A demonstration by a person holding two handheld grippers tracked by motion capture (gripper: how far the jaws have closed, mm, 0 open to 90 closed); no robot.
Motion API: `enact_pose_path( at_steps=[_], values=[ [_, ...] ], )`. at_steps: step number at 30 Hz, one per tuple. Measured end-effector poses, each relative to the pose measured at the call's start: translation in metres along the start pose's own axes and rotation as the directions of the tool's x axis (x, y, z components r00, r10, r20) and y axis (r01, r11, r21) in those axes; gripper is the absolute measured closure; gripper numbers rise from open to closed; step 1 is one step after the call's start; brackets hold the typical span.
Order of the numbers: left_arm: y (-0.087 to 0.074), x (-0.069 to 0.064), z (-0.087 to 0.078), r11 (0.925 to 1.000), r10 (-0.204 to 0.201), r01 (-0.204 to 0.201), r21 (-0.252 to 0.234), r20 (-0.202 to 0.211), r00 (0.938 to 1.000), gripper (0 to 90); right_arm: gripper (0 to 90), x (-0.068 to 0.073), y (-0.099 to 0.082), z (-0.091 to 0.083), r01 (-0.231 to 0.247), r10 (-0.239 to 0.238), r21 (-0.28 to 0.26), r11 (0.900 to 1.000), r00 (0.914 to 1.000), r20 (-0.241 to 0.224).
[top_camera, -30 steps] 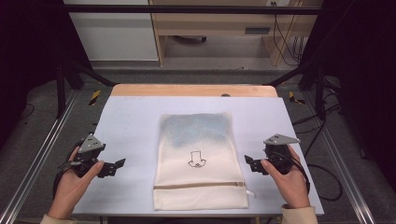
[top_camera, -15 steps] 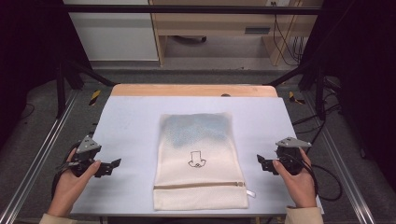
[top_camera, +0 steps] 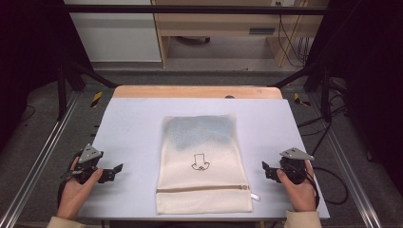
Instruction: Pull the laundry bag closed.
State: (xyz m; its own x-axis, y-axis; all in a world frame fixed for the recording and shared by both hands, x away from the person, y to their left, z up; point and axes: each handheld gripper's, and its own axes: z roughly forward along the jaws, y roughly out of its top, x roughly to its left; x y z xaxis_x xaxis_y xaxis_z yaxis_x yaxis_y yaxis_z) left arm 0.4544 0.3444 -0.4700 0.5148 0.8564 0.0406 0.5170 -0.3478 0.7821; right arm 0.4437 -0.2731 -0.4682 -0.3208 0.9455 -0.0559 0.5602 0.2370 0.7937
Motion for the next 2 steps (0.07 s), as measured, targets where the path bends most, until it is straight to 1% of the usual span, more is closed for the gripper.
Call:
enact_pose_path(
  at_steps=[1, 2],
  values=[
    [0.0008, -0.0025, 0.0029, 1.0000, 0.007, -0.007, 0.007, 0.007, 1.0000, 4.8, 10.2, 0.0003, 0.0010, 0.0004, 0.003, -0.003, -0.009, 1.0000, 1.0000, 0.003],
    [0.0015, -0.0047, 0.0050, 0.9999, 0.009, -0.009, 0.010, 0.009, 0.9999, 4.8, 9.9, 0.0010, 0.0025, 0.0006, -0.012, 0.012, -0.011, 0.9999, 0.9999, 0.009]
  ],
)
